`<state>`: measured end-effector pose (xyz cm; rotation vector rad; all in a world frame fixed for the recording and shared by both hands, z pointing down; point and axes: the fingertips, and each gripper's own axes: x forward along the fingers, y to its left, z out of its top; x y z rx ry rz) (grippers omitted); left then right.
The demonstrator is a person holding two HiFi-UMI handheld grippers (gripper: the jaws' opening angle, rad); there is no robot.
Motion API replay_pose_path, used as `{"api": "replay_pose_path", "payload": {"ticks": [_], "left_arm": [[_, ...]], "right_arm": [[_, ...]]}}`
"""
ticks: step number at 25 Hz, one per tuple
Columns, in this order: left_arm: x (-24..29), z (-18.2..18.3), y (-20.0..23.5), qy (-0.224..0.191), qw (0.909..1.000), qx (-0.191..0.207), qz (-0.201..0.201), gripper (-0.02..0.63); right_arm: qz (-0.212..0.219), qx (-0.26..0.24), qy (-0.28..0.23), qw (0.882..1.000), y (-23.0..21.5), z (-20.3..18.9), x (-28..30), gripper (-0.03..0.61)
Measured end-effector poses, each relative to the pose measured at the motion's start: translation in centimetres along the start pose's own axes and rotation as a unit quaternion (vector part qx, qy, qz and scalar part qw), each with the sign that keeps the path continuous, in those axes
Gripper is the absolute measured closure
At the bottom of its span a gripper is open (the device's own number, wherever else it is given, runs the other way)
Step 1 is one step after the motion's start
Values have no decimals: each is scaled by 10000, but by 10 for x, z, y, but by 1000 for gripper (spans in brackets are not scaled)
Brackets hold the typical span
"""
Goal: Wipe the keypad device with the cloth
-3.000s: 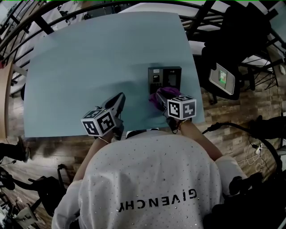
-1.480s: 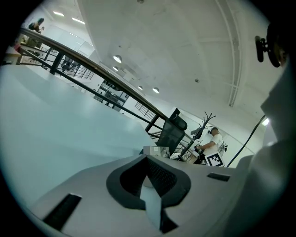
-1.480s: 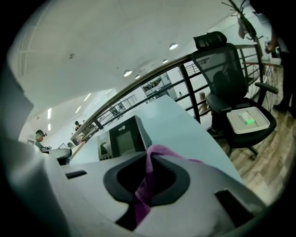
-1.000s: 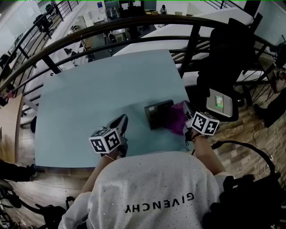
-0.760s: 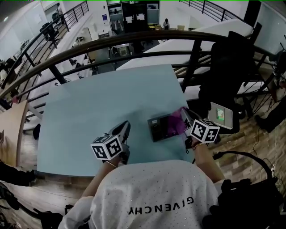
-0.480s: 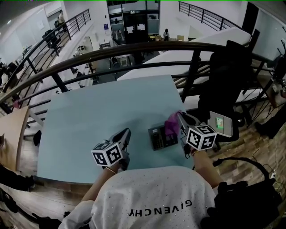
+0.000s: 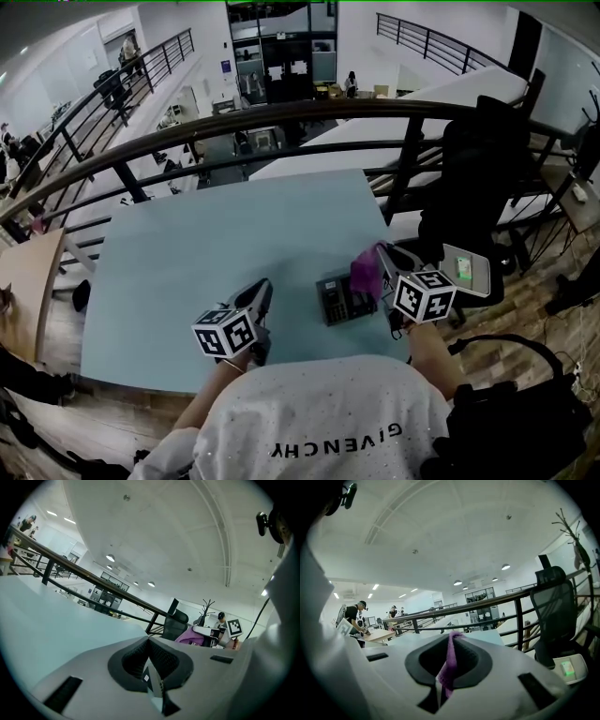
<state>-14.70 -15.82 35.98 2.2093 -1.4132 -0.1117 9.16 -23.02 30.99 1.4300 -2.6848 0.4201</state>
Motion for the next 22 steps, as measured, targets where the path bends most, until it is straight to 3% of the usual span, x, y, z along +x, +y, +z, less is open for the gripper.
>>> {"api": "replay_pose_path", "payload": {"ticks": [11,22], "left_arm": [[-7,-7,14,25,9999,-72,154,614],[-5,-19,27,19,9997,-133,192,614]], "right_arm": [[-52,258,51,9996,-4,-16,3,561],[-69,209,52,9997,-10,-26,11,561]]}}
